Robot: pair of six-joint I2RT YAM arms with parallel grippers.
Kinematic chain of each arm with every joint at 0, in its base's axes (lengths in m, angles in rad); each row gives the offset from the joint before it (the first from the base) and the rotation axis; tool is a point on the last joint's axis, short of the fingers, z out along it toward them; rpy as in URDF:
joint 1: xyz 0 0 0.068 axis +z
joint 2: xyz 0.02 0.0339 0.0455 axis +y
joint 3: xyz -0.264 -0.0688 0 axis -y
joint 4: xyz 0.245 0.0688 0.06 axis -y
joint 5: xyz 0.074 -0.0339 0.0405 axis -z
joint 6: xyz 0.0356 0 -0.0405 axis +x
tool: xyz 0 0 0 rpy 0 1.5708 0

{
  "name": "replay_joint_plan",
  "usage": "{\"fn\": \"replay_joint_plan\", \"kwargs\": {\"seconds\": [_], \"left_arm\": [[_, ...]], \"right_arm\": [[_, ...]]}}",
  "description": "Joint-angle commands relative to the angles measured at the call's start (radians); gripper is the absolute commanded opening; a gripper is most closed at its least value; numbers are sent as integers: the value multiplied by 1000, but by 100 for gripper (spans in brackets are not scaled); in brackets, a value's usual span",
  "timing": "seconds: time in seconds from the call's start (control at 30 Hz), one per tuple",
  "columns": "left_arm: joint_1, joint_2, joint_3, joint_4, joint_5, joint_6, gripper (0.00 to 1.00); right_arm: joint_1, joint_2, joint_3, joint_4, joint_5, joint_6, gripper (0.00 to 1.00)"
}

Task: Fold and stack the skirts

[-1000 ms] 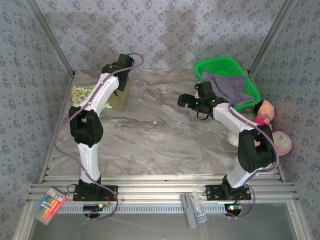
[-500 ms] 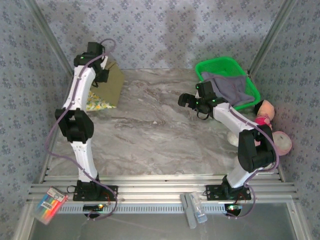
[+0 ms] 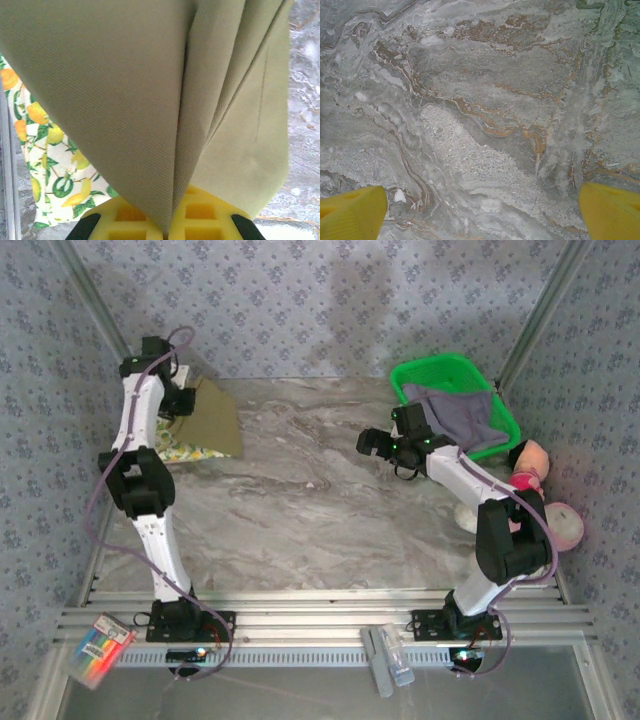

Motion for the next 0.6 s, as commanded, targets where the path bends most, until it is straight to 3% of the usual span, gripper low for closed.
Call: {"fn": "replay_joint_plan", "kwargs": {"seconds": [0.0,0.23,0.57], "left_arm": [[38,5,49,-27,85,22,0],[109,33,51,-46,220,72,0],[164,114,102,-26,199,67,0]], "right_arm": [[-6,-6,26,-37,11,-11,100],[-6,-20,25,-49,24,-8,100],[-5,-54,23,-70,57,-9,100]]}}
